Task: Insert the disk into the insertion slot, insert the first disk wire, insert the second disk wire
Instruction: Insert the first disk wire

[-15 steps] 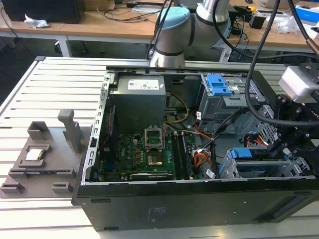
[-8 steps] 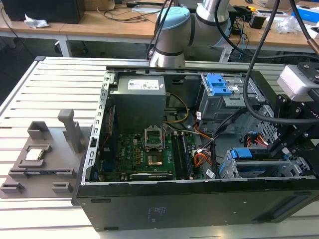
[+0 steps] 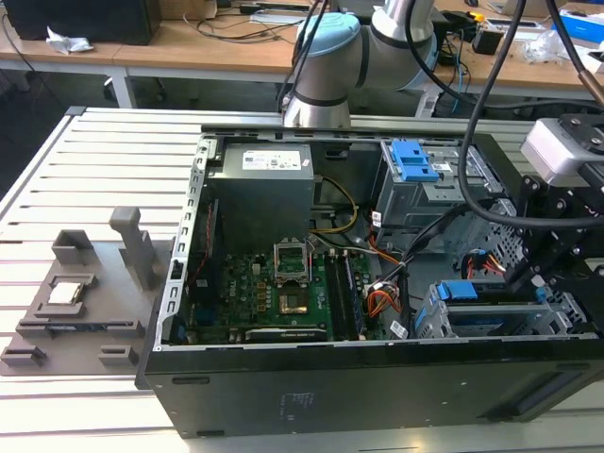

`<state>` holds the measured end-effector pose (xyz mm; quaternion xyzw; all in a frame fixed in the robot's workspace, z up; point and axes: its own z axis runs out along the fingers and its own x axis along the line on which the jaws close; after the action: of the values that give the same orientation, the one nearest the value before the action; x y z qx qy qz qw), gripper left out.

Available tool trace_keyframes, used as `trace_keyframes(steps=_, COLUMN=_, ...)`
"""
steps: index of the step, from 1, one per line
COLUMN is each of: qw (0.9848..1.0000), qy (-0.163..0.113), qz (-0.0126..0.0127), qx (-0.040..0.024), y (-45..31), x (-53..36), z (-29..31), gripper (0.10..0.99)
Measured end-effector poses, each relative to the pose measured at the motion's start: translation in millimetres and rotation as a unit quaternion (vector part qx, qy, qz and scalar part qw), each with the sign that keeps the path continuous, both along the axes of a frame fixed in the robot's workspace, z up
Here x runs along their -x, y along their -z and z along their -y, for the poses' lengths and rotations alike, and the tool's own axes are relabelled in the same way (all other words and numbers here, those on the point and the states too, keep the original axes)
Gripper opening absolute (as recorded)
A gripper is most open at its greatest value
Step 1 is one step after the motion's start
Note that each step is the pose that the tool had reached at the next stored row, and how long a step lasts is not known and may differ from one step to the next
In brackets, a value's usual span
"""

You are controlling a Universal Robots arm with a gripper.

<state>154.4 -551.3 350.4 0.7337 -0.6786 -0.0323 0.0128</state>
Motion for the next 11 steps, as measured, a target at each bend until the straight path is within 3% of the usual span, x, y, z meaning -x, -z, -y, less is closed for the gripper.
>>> trace_keyframes(steps=11, qw=1.0000, qy=0.000, qz=0.0000, qx=0.0000, y=0.0, x=0.0, z=-4.3, gripper=0.165)
